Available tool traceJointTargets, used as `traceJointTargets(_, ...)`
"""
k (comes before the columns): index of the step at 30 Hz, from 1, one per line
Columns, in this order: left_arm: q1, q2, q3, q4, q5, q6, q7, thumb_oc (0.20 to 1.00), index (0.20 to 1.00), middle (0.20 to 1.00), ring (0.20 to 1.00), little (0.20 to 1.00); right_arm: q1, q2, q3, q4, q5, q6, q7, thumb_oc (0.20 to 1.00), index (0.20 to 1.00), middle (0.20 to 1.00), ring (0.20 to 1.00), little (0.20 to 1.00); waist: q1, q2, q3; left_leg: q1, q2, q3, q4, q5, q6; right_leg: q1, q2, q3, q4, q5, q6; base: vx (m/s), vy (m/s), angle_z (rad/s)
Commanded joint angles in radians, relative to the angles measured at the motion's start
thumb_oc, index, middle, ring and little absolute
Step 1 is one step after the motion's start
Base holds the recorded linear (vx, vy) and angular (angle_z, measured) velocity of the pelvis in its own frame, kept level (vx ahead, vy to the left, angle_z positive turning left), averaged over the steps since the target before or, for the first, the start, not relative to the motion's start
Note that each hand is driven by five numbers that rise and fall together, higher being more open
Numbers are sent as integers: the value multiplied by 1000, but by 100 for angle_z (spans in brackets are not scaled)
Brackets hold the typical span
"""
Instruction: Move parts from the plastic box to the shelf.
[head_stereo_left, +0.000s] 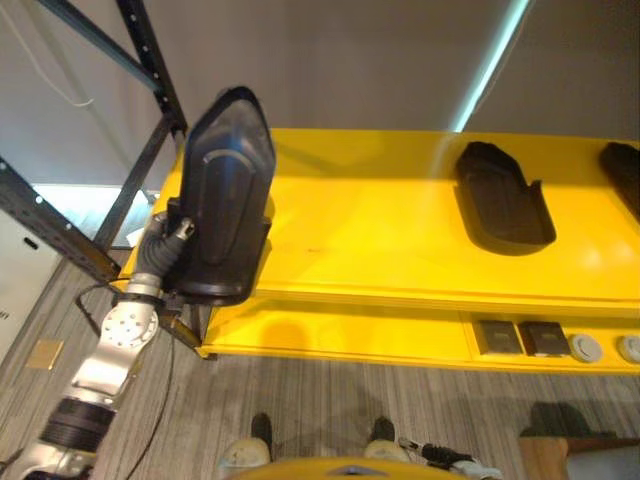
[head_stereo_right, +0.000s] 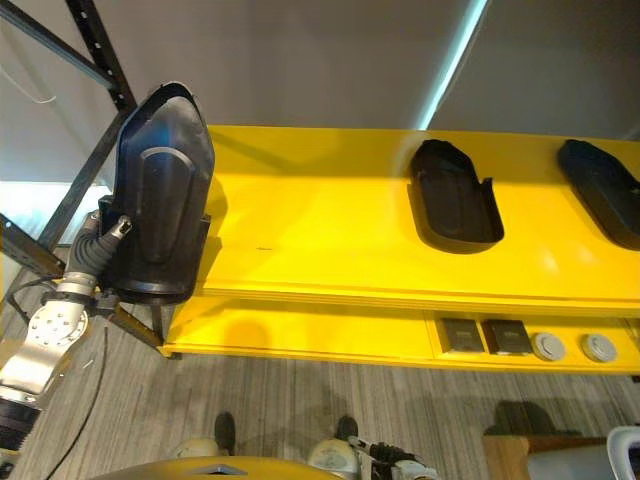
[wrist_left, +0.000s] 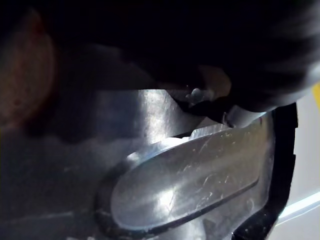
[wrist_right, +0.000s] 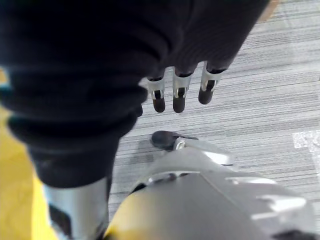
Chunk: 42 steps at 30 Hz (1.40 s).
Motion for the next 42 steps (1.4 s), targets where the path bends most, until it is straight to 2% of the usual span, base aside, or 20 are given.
traceJointTargets(1,-110,-39,15,8,-122,-36,-2,200,200,200,200,200,-12,-36,58,21,-81,-9,-2,1000,1000,1000,1000,1000,-19,39,-51,-3,23,-28,0,-48,13,-12,28,30,48,-81,43,101,-100,15)
traceJointTargets(3,-132,-53,13,42,-192,-4,-32,200,200,200,200,200,5,-30,82,14,-89,-4,34,1000,1000,1000,1000,1000,-32,34,-56,-7,28,-19,0,-48,10,-8,41,48,15,-71,41,104,-114,2)
traceJointTargets(4,-146,-74,11,72,-302,50,-105,200,200,200,200,200,15,-34,100,13,-88,11,69,1000,1000,1000,1000,1000,-39,30,-58,-12,34,-12,0,-45,6,-7,44,57,-4,-65,41,83,-103,-5)
traceJointTargets(5,-152,-84,10,83,-364,67,-121,200,200,200,200,200,17,-37,105,14,-82,21,83,1000,1000,1000,1000,1000,-42,29,-58,-15,36,-10,0,-43,3,-8,43,61,-7,-63,42,54,-85,-8)
traceJointTargets(6,-161,-109,6,101,-381,60,-125,200,200,200,200,200,20,-43,110,14,-73,40,110,1000,1000,1000,1000,1000,-47,29,-56,-21,41,-6,0,-39,0,-13,44,69,-12,-62,42,14,-45,-9)
traceJointTargets(8,-194,-137,-10,138,-426,88,-139,200,200,200,200,200,19,-57,118,18,-71,82,154,1000,1000,1000,1000,1000,-63,31,-45,-37,50,-1,0,-28,-8,-31,50,87,-16,-62,36,-1,-16,-13)
traceJointTargets(9,-211,-154,-16,169,-464,72,-138,200,200,200,200,200,19,-66,122,20,-84,84,168,1000,1000,1000,1000,1000,-71,34,-38,-44,53,2,0,-24,-10,-38,53,94,-17,-63,33,-3,13,-10)
traceJointTargets(11,-244,-165,-13,206,-463,81,-139,200,200,200,200,200,16,-81,128,22,-91,76,178,1000,1000,1000,1000,1000,-84,39,-27,-56,57,8,0,-17,-14,-51,58,105,-19,-63,28,-9,20,-10)
traceJointTargets(13,-304,-150,-4,264,-503,98,-157,200,200,200,200,200,-3,-99,137,11,-114,72,180,1000,1000,1000,1000,1000,-102,45,-7,-73,58,14,0,-9,-18,-70,65,119,-23,-59,24,-33,26,-20)
traceJointTargets(14,-332,-137,0,302,-483,94,-166,200,200,200,200,200,-16,-107,152,-2,-230,58,192,1000,1000,1000,1000,1000,-110,48,2,-83,55,18,0,-6,-19,-81,68,127,-25,-58,22,-64,38,-11)
traceJointTargets(16,-386,-110,1,362,-496,95,-191,200,200,200,200,200,-24,-121,196,-14,-293,33,198,1000,1000,1000,1000,1000,-121,50,19,-96,55,21,0,0,-21,-97,72,136,-24,-54,20,-77,35,-11)
traceJointTargets(22,-637,34,-56,617,-482,230,-201,200,200,200,200,200,-65,-172,257,-40,-246,48,192,1000,1000,1000,1000,1000,-158,59,71,-127,48,23,0,9,-22,-135,83,153,-30,-44,17,-35,3,-12)
traceJointTargets(27,-739,89,-114,736,-468,340,-240,200,200,200,200,200,-90,-189,262,-42,-255,51,217,1000,1000,1000,1000,1000,-170,64,100,-140,53,25,0,15,-28,-153,84,158,-32,-40,18,-36,-3,-11)
traceJointTargets(32,-764,110,-153,789,-475,393,-256,200,200,200,200,200,-105,-196,268,-45,-243,42,227,1000,1000,1000,1000,1000,-178,72,130,-147,58,24,0,22,-35,-164,85,163,-35,-37,15,-46,10,-2)
traceJointTargets(37,-748,78,-167,785,-479,467,-293,200,200,200,200,200,-116,-181,269,-51,-229,42,217,1000,1000,1000,1000,1000,-176,77,140,-148,62,23,0,25,-39,-163,88,160,-38,-39,13,-25,-7,0)
traceJointTargets(38,-734,57,-172,779,-499,492,-282,435,435,435,435,435,-124,-180,265,-53,-231,44,222,1000,1000,1000,1000,1000,-174,80,141,-147,64,23,0,27,-41,-160,89,158,-39,-40,11,-32,3,1)
traceJointTargets(39,-731,51,-171,779,-501,498,-275,520,520,520,520,520,-126,-179,265,-53,-229,45,221,1000,1000,1000,1000,1000,-173,80,140,-146,64,23,0,27,-42,-158,90,157,-40,-41,11,0,0,0)
traceJointTargets(42,-722,33,-167,791,-511,520,-283,576,576,576,576,576,-126,-172,266,-52,-204,43,209,1000,1000,1000,1000,1000,-172,79,132,-139,66,25,0,27,-44,-148,91,154,-44,-43,11,0,0,0)
